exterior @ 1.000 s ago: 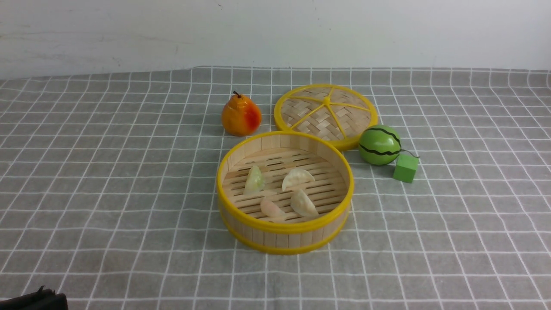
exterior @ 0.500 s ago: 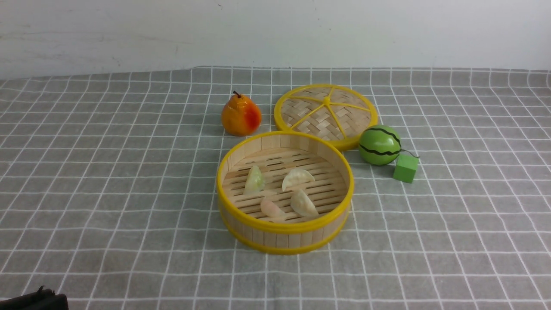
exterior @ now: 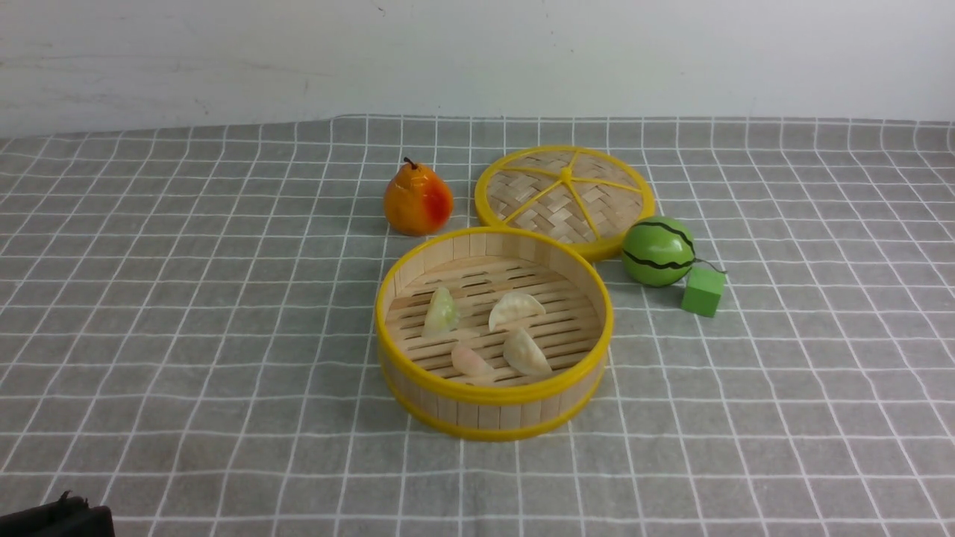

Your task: Put the dumplings into the steamer on the table with the grey tablecloth.

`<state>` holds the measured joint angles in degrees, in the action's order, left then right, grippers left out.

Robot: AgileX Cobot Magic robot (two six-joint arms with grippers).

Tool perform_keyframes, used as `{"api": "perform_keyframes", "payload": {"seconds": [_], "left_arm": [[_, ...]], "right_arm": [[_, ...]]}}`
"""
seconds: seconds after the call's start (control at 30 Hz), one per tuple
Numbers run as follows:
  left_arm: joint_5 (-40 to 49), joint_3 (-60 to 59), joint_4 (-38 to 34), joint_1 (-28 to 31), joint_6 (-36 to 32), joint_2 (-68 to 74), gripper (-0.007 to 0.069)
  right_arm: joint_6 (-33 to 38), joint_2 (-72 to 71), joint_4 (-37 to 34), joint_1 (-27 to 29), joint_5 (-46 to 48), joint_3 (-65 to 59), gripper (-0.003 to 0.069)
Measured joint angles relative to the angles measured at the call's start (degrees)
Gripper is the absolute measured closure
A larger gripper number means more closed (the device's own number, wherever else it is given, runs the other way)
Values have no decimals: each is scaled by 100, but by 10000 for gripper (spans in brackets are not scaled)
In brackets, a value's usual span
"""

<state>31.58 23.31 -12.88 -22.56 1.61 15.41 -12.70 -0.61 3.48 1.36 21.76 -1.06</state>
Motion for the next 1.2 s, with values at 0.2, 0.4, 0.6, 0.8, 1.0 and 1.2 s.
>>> {"api": "perform_keyframes", "payload": {"seconds": [0.2, 0.4, 0.6, 0.8, 1.0, 1.2], "left_arm": [[-1033, -496, 0, 0, 0, -86, 546], [-2932, -1764, 251, 387, 0, -708, 638], [-2934, -2436, 319, 1599, 0, -1351, 638], [-2100, -2489, 612, 2389, 365, -1599, 638], [-1396, -2494, 1175, 2645, 1313, -1599, 638], [-1056, -2494, 1325, 2645, 1656, -1599, 638]], "right_arm": [[0, 0, 0, 0, 0, 0, 657], [0, 0, 0, 0, 0, 0, 648], [0, 0, 0, 0, 0, 0, 639], [-4, 0, 0, 0, 0, 0, 632], [-4, 0, 0, 0, 0, 0, 625], [-4, 0, 0, 0, 2, 0, 617]]}}
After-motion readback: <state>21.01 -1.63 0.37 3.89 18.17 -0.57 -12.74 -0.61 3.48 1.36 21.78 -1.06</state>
